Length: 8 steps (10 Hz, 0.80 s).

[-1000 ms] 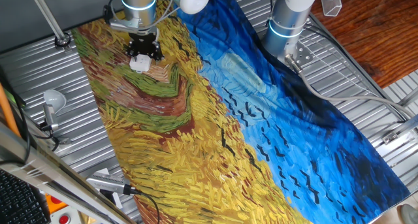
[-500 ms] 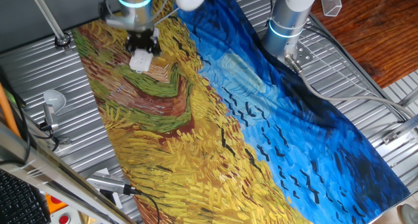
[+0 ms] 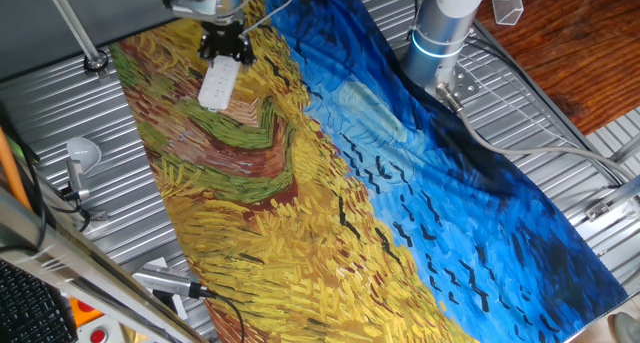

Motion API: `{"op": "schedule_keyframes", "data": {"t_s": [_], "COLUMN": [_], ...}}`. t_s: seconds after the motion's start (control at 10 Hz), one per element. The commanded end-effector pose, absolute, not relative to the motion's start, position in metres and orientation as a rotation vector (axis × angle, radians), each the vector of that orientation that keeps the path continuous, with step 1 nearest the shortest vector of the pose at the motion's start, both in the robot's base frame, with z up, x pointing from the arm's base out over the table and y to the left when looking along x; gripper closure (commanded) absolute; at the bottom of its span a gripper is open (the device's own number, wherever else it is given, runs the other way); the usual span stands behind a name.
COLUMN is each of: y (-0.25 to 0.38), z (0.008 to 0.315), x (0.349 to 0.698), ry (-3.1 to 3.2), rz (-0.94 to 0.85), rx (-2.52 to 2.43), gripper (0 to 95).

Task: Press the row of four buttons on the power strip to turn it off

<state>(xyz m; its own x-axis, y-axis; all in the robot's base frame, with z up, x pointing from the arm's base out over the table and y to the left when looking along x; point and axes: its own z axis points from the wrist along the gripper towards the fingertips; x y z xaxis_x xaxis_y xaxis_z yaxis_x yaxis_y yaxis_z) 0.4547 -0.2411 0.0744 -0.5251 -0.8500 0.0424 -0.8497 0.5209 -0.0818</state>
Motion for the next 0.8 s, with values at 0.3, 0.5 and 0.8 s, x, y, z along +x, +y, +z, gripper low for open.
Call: {"op": "schedule_keyframes", "data": {"t_s": [0.3, 0.5, 0.8], "y": [-0.2404, -0.2404, -0.2404], "z": [0.0776, 0.0776, 0.0776], "x": [0.45, 0.45, 0.45], "ry": [2.816, 2.821, 2.809], "rz": [-0.113, -0.13, -0.124], "rx": [-1.504, -1.509, -1.537], "gripper": [38.0, 38.0, 57.0]}}
